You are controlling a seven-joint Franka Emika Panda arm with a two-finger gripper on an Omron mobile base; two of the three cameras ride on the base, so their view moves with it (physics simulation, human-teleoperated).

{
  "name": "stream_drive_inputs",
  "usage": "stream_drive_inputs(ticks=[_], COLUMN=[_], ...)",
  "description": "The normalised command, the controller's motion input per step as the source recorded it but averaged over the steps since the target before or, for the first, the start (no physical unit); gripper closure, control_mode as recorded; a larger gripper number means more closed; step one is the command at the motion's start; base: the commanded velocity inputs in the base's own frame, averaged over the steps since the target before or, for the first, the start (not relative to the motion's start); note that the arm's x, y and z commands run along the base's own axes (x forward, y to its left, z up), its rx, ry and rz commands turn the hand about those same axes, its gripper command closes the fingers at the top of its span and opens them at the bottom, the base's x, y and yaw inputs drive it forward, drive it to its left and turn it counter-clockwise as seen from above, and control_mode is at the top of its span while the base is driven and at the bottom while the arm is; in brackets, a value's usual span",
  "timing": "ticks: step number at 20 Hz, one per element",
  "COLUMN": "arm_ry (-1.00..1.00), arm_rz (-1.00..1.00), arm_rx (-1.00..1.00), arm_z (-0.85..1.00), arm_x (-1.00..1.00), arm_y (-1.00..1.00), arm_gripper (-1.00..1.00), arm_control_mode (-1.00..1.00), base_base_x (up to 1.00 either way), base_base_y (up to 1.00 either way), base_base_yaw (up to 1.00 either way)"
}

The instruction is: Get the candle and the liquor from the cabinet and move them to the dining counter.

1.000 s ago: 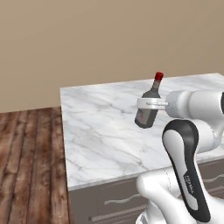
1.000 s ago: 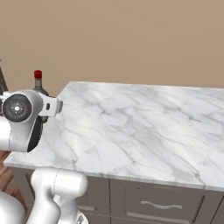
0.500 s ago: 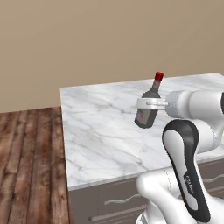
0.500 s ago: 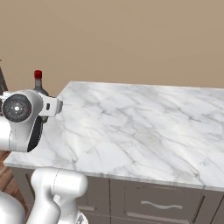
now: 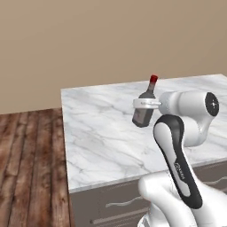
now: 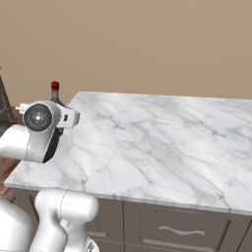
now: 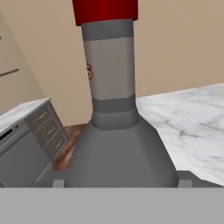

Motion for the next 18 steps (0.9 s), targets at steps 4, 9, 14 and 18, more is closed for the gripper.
stream_drive_inputs(ticks=[4,9,14,18], arm_ry=[0.0,0.0,0.0,0.01], arm_rz=[0.0,0.0,0.04,0.12], arm_rx=[0.0,-0.05,-0.14,-0.1], arm_z=[-0.49,-0.7,-0.72,-0.54], arm_x=[0.61,0.47,0.4,0.54], arm_y=[0.0,0.0,0.0,0.0], arm_gripper=[1.0,1.0,1.0,1.0], arm_control_mode=[-1.0,-1.0,-1.0,-1.0], base_base_x=[0.0,0.0,0.0,0.0], base_base_y=[0.0,0.0,0.0,0.0], base_base_yaw=[0.0,0.0,0.0,0.0])
